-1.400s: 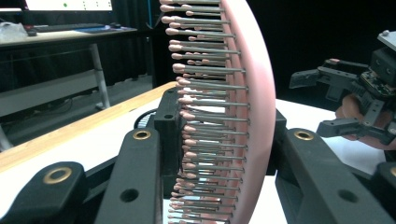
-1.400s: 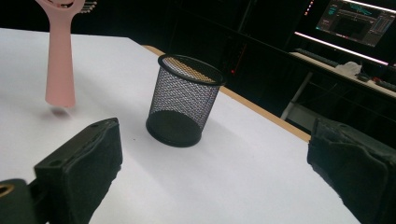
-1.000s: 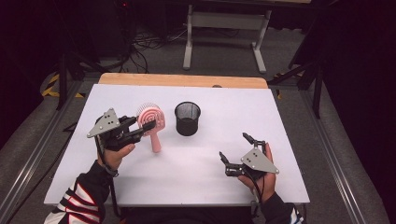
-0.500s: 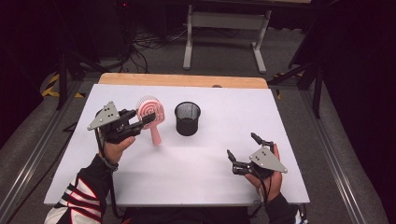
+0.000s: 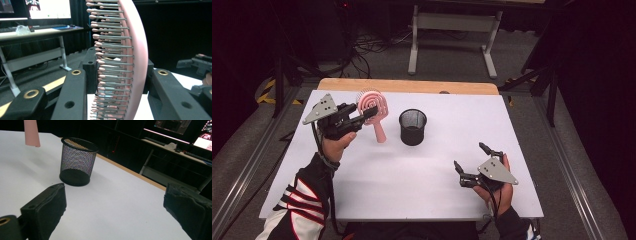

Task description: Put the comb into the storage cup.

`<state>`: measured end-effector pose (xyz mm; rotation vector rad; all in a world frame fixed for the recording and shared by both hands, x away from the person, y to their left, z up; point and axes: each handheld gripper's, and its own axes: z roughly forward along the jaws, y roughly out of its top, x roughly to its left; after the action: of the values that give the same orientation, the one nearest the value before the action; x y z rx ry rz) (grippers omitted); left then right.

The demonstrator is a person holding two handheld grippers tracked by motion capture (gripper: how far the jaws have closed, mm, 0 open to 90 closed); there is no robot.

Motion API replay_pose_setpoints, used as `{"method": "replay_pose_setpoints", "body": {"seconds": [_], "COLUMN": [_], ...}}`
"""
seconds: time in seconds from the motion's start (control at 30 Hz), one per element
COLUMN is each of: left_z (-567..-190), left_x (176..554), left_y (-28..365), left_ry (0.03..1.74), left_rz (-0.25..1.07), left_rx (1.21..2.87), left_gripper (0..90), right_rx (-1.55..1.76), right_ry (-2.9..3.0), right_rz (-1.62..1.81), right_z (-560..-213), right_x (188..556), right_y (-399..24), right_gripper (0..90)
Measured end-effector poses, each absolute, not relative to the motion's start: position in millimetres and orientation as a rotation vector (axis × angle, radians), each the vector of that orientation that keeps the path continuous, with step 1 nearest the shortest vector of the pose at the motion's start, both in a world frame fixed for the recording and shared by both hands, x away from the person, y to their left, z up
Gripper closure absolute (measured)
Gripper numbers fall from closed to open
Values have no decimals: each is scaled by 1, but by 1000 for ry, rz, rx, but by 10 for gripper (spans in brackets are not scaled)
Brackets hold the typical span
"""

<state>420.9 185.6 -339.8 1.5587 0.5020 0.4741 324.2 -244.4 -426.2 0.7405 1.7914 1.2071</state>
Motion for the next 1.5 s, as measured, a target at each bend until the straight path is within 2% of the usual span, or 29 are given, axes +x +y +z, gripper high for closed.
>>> {"method": "replay_pose_setpoints", "body": {"seconds": [0.67, 1.5], "left_z": [-307, -287], "left_x": [436, 450], "left_y": [167, 127], "left_ry": [455, 404], "left_rz": [521, 492], "left_rx": [1516, 1519], "left_gripper": [636, 636], "right_rx": [734, 746], "right_ry": [1806, 1798], "right_rz": [1198, 1196], "right_z": [-427, -427], "right_x": [327, 325], "right_y": [-246, -248], "right_gripper": [54, 58]}}
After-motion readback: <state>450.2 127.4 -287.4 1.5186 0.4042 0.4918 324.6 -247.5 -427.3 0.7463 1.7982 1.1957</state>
